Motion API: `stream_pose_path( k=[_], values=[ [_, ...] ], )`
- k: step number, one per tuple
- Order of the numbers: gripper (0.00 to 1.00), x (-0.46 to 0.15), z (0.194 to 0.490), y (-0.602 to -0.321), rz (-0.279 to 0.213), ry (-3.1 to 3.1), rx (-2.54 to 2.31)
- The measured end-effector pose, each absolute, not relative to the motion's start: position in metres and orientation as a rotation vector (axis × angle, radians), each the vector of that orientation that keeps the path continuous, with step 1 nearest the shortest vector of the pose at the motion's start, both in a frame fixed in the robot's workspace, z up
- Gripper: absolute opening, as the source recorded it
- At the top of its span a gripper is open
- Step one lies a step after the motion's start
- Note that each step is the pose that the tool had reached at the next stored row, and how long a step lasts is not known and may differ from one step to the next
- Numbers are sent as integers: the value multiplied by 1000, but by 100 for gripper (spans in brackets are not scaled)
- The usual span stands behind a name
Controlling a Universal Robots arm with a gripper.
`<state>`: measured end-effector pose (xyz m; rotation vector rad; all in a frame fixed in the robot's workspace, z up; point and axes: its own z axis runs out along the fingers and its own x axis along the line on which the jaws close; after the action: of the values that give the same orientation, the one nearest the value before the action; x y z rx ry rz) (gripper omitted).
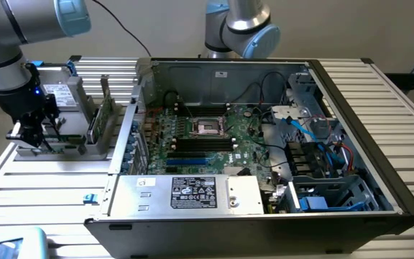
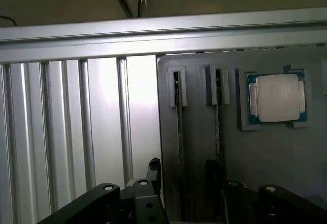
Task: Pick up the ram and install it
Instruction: 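Pick up the ram and move it above insertion slot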
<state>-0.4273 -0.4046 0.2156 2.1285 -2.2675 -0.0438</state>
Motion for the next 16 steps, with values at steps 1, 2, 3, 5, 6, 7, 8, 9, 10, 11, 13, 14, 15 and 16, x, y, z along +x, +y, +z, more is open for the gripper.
stream_pose_path(
  k=[1, 2, 3, 5, 6, 7, 8, 9, 10, 11, 13, 14, 15, 16],
  values=[
    [48, -427, 215, -405, -44, -2268, 2129],
    [48, -427, 215, -405, -44, -2268, 2129],
    [48, -427, 215, -405, -43, -2268, 2129],
    [48, -427, 213, -405, -42, -2268, 2130],
    [48, -427, 212, -405, -41, -2269, 2130],
    [48, -427, 211, -405, -40, -2269, 2131],
    [48, -427, 210, -405, -40, -2269, 2131],
    [48, -427, 208, -405, -40, -2269, 2130],
    [48, -426, 207, -405, -40, -2269, 2131],
    [48, -425, 206, -405, -40, -2269, 2131],
    [48, -425, 204, -404, -40, -2269, 2130],
    [48, -425, 202, -404, -40, -2269, 2130],
    [48, -425, 201, -404, -40, -2269, 2131],
    [48, -425, 200, -404, -40, -2269, 2131]
  ],
)
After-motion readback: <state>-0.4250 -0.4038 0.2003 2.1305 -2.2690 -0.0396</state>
